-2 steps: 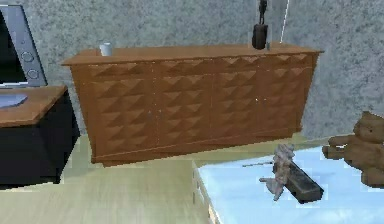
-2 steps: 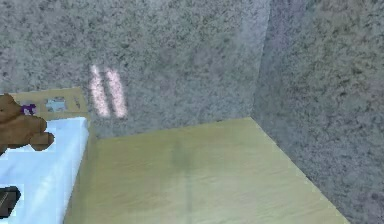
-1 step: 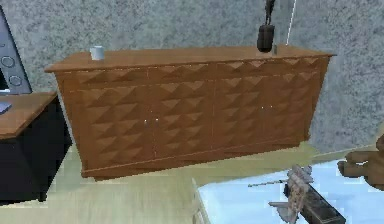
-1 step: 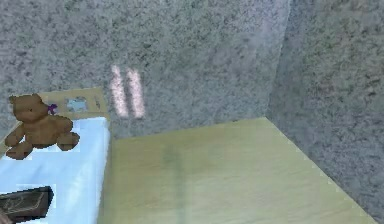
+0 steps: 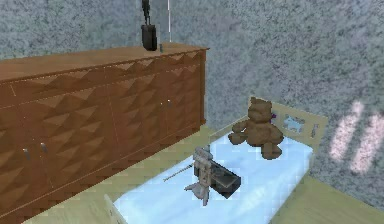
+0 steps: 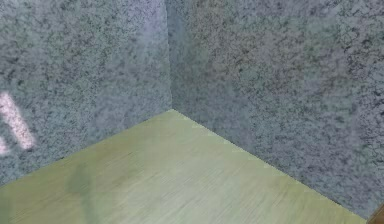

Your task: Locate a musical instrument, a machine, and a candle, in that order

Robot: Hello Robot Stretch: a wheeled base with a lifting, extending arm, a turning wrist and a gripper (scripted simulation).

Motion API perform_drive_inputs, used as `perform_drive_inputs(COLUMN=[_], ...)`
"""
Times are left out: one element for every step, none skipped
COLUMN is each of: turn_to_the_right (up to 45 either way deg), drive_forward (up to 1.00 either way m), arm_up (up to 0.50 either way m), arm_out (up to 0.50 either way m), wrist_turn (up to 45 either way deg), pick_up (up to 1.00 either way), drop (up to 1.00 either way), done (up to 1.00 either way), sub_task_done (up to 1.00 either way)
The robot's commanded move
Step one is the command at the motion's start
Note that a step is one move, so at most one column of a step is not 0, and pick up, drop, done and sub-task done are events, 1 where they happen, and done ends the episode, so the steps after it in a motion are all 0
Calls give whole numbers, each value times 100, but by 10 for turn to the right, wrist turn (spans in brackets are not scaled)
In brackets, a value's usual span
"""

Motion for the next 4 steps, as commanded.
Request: perform_drive_inputs(turn_to_the_right=[0, -450, -450, -450], drive_forward=[0, 0, 0, 0], arm_up=[0, 0, 0, 0], arm_out=[0, 0, 0, 0], wrist_turn=[0, 0, 0, 0], pick_up=[0, 0, 0, 0], drop=[0, 0, 0, 0], done=[0, 0, 0, 0], sub_task_done=[100, 0, 0, 0])
